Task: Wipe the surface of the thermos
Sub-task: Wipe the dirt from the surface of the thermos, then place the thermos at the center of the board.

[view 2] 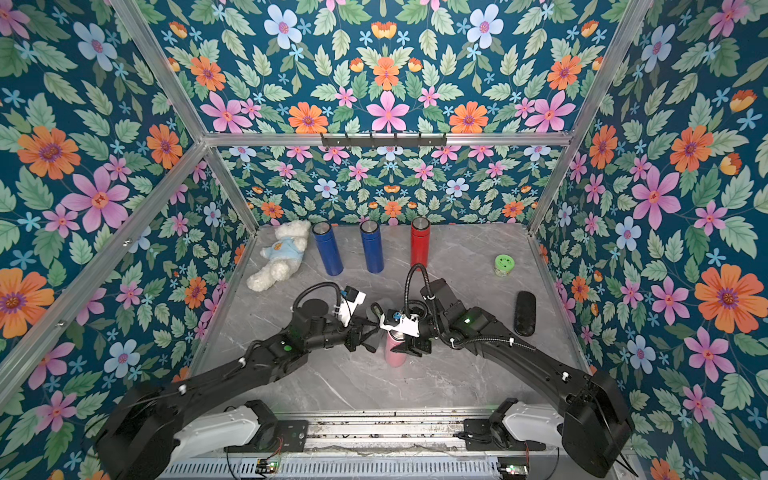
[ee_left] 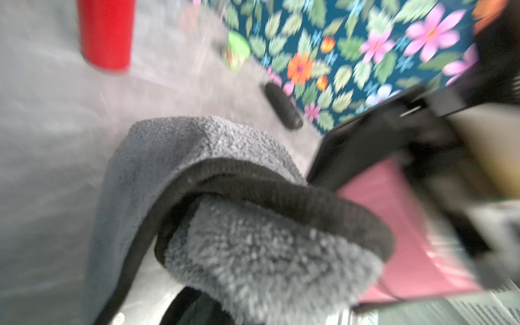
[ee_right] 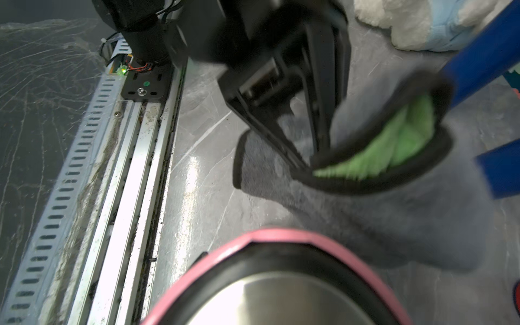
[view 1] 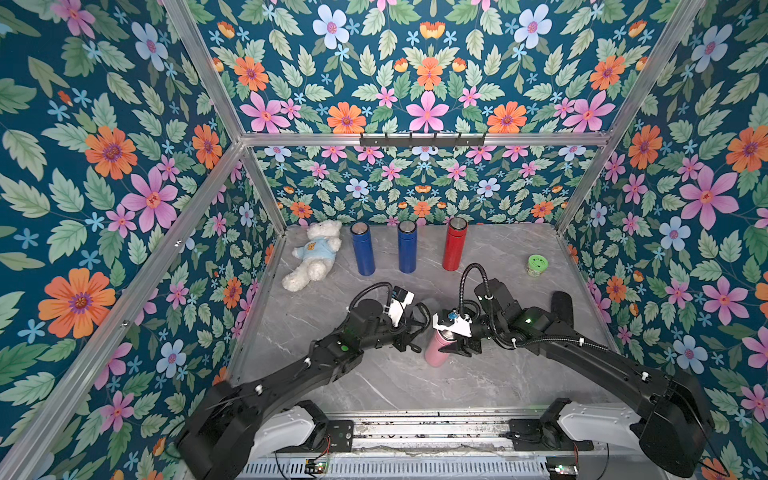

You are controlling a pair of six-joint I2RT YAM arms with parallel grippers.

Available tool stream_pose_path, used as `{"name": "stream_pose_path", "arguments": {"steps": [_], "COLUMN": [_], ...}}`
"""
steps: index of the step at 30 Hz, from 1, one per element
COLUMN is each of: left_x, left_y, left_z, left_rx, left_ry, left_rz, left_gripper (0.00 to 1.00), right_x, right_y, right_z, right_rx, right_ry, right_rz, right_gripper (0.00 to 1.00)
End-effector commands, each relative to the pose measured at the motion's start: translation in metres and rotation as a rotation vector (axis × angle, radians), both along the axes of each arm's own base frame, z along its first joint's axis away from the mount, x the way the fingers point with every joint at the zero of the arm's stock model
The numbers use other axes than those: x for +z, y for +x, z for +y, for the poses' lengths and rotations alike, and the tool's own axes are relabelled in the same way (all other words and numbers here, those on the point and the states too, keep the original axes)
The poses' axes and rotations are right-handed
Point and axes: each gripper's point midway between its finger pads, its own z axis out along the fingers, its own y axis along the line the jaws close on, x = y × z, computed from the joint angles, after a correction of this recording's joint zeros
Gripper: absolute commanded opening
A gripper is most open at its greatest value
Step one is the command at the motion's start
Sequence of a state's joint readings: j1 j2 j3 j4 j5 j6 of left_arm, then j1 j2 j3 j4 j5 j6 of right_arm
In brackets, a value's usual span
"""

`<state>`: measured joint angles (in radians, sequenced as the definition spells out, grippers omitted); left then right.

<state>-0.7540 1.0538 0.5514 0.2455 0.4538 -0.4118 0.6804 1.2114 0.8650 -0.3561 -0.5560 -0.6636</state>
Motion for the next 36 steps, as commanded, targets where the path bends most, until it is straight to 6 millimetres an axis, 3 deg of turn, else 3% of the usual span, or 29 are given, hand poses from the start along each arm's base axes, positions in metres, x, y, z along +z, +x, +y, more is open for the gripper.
{"name": "stream_pose_path", "arguments": {"steps": [1,4,10,31,36], "left_x": [0.009,0.025,0.033,0.035,0.033], "left_y": [0.000,-0.002,0.001,0.004,0.003], "left_z": [0.022,0.027,0.024,0.032,0.034], "left_rx": [0.081,0.091,0.086,0.113,0.117], "left_ry": [0.061,0.054,0.068,0.116,0.122], "left_rz": [-0.023,-0.050,-0.060,-0.090,-0.090], "left_gripper": [0.00,0.00,0.00,0.00,0.00], "right_x": [0.005,0.005,0.009,-0.003,-0.002], "right_y": [0.010,0.012,0.016,0.019,0.018], "right_z": [0.001,0.000,-0.001,0.013,0.013], "right_rx": [-0.066,-0.090,-0.136,-0.179,-0.188], "right_ry": [0.023,0.025,0.012,-0.042,-0.046], "right_rz": [-0.008,0.004,0.034,0.074,0.087], "right_gripper": [0.20,0.29,0.46,0.63,0.75]}}
